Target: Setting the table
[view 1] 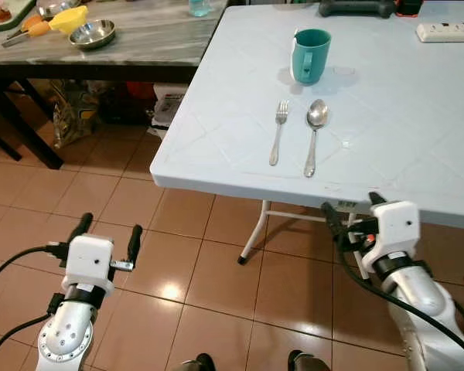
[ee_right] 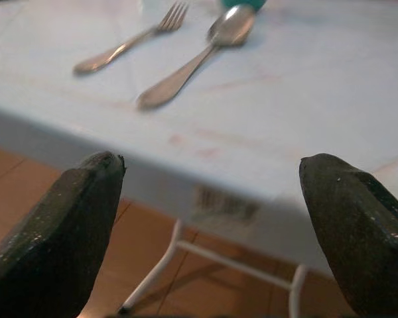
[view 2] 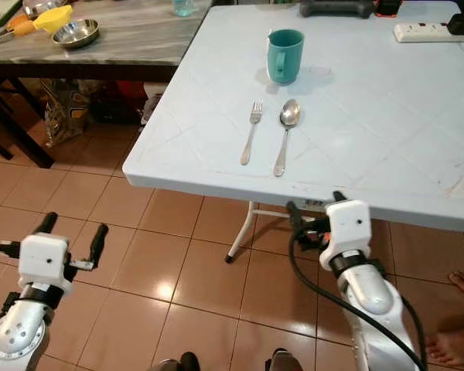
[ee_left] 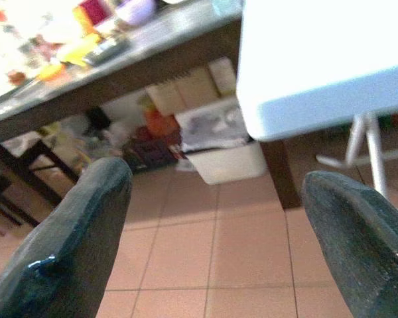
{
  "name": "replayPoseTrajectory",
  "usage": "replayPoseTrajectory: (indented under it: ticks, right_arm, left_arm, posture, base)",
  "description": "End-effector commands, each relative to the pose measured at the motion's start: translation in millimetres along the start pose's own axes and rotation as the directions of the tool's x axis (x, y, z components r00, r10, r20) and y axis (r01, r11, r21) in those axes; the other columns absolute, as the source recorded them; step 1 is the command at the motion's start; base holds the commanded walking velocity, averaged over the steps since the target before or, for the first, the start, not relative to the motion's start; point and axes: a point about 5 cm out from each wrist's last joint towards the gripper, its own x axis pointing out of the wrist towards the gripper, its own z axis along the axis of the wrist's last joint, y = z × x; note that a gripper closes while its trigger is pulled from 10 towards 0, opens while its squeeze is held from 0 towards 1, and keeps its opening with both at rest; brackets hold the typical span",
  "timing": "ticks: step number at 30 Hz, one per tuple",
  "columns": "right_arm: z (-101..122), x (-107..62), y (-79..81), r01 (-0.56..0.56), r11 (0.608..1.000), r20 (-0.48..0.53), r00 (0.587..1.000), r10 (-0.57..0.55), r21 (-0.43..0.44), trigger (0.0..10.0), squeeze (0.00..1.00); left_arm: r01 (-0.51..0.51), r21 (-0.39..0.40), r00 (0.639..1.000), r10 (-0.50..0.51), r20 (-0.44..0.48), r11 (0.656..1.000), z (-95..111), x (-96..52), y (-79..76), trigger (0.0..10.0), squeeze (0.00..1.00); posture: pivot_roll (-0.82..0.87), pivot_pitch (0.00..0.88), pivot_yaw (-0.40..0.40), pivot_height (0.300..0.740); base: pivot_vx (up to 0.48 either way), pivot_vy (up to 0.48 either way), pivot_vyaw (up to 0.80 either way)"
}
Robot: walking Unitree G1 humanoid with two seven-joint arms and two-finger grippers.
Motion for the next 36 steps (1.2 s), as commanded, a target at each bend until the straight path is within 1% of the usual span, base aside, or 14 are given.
replayPoseTrajectory:
  ticks: [1,3,4,6,10,14,15,19,23,26,31,36]
  right_arm:
    - [6,-4.3,-1.5,0.022,1.0,0.01,1.0,-0.022,0.003,10.0,0.0]
    - [9,-8.5,-3.8,0.032,0.999,0.016,0.999,-0.031,-0.004,10.0,0.0]
    - [9,-8.5,-3.8,0.032,0.999,0.016,0.999,-0.031,-0.004,10.0,0.0]
    - [9,-12.0,-5.4,0.051,0.999,0.013,0.999,-0.05,-0.009,10.0,0.0]
    - [9,-12.7,-5.4,0.072,0.997,0.009,0.997,-0.072,-0.003,10.0,0.0]
    - [12,-11.5,-1.2,0.083,0.996,0.005,0.997,-0.083,0.015,10.0,0.0]
    - [11,-10.6,1.7,0.078,0.997,0.0,0.997,-0.078,0.03,10.0,0.0]
    - [11,-8.4,5.8,0.07,0.997,0.002,0.998,-0.07,0.037,10.0,0.0]
    - [12,-3.0,12.9,0.051,0.997,0.006,0.999,-0.052,0.051,10.0,0.0]
    - [13,-1.5,15.5,0.045,0.997,0.008,0.999,-0.046,0.056,10.0,0.0]
    - [15,1.4,21.4,0.03,0.998,0.017,0.999,-0.031,0.063,10.0,0.0]
    - [16,5.2,23.0,0.02,0.998,0.023,0.999,-0.022,0.062,10.0,0.0]
  left_arm:
    - [-0.02,-0.001,1.0,0.02,0.015,1.0,8,-2.9,1.4,10.0,0.0]
    - [-0.015,-0.035,0.999,0.017,0.038,0.999,17,-3.3,-6.6,10.0,0.0]
    - [-0.015,-0.035,0.999,0.017,0.038,0.999,17,-3.3,-6.6,10.0,0.0]
    - [-0.032,-0.096,0.999,0.035,0.038,0.995,24,-2.8,-14.0,10.0,0.0]
    - [-0.037,-0.106,0.999,0.041,0.031,0.994,27,-2.0,-15.8,10.0,0.0]
    - [-0.036,-0.108,0.999,0.037,0.007,0.993,27,-1.1,-15.3,10.0,0.0]
    - [-0.035,-0.108,0.999,0.036,0.001,0.994,27,0.2,-14.6,10.0,0.0]
    - [-0.031,-0.115,1.0,0.03,-0.007,0.993,28,3.6,-15.2,10.0,0.0]
    - [0.003,-0.14,1.0,-0.003,-0.006,0.99,32,10.8,-25.1,10.0,0.0]
    - [0.005,-0.143,1.0,-0.006,-0.003,0.99,34,12.2,-26.6,10.0,0.0]
    - [0.007,-0.192,1.0,-0.009,-0.009,0.981,35,16.6,-28.6,10.0,0.0]
    - [0.016,-0.198,1.0,-0.016,-0.001,0.98,38,20.5,-31.5,10.0,0.0]
  posture:
    - [-0.21,0.209,0.148,0.74]
    - [-0.22,0.21,0.149,0.74]
    - [-0.22,0.21,0.149,0.74]
    - [-0.22,0.205,0.151,0.74]
    - [-0.22,0.204,0.155,0.74]
    - [-0.22,0.201,0.159,0.74]
    - [-0.22,0.199,0.159,0.74]
    - [-0.22,0.199,0.161,0.74]
    - [-0.22,0.2,0.166,0.74]
    - [-0.22,0.202,0.167,0.74]
    - [-0.22,0.204,0.169,0.74]
    - [-0.22,0.205,0.168,0.74]
  base:
    - [0.0,0.0,0.0]
    - [0.0,0.0,0.0]
    - [0.0,0.0,0.0]
    - [0.0,0.0,0.0]
    - [0.0,0.0,0.0]
    - [0.0,0.0,0.0]
    - [0.0,0.0,-0.8]
    - [0.0,0.0,-0.8]
    - [0.0,0.0,-0.66]
    - [0.0,0.0,0.0]
    - [0.0,0.0,0.0]
    - [0.0,0.0,0.0]
